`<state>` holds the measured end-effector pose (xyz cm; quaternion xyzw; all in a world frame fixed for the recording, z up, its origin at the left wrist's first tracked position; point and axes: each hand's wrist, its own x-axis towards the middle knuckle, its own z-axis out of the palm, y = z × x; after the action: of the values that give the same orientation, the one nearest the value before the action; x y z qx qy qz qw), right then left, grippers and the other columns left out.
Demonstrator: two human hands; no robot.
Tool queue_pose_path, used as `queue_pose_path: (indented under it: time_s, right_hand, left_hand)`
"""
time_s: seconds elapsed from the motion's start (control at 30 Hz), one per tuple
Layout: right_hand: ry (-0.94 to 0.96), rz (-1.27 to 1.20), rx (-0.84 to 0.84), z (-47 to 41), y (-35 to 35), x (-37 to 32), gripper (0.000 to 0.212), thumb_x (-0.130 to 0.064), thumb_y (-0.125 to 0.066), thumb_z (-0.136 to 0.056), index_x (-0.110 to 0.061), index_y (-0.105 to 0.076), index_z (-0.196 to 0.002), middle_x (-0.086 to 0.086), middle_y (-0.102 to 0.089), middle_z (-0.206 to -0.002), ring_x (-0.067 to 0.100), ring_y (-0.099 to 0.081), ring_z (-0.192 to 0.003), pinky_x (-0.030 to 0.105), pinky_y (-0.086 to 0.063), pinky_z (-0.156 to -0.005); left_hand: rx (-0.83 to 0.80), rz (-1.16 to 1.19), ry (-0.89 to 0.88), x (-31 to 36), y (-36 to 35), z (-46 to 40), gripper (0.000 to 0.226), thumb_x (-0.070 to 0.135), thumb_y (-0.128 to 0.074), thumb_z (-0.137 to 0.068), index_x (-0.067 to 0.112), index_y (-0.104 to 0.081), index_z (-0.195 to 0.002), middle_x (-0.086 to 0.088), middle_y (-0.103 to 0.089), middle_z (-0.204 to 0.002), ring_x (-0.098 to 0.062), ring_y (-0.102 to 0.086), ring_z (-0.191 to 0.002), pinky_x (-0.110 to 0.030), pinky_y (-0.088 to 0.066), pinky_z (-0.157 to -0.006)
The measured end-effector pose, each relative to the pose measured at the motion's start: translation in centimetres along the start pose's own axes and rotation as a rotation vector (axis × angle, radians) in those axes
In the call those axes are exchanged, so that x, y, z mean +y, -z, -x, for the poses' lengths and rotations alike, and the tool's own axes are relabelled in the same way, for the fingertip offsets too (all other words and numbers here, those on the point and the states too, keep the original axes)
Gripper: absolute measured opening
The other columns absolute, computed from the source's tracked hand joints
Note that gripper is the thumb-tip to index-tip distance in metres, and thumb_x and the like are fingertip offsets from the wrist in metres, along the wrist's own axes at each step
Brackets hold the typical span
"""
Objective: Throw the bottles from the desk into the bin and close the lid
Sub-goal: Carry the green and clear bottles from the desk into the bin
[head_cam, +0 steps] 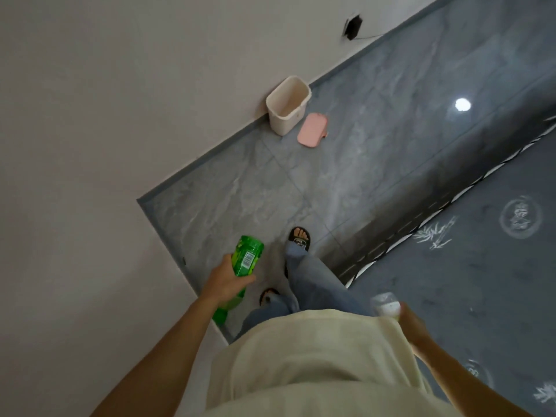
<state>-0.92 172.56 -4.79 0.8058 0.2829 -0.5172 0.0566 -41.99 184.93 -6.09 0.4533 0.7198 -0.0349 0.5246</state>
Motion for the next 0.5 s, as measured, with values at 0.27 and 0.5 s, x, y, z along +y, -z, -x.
queue_pose_path:
  time_s: [0.27,0.5]
  right_hand:
    - [0.025,0.005,0.030,-9.3,6.8,-12.6,0.062,-0.025,-0.091,-0.067,-0.005,-0.063,-0.119,0.016,-0.071,-0.106,0.032,-0.068,-0.099,0.040,-0.054,-0.086]
    - [0.193,0.023,0.054,-15.6,12.4,-28.0,0.087,-0.053,-0.084,-0.062,-0.019,-0.046,-0.132,0.002,-0.062,-0.108,0.022,-0.063,-0.095,0.029,-0.050,-0.072]
  left_hand:
    - [0.003,0.008,0.054,5.8,4.7,-5.4,0.062,0.024,-0.088,-0.071,0.018,-0.054,-0.122,-0.005,-0.066,-0.110,-0.026,-0.064,-0.101,-0.039,-0.052,-0.090]
    - [-0.024,0.004,0.203,7.5,8.0,-8.9,0.047,0.017,-0.086,-0.075,0.019,-0.060,-0.113,0.005,-0.059,-0.095,-0.020,-0.059,-0.091,-0.025,-0.042,-0.070]
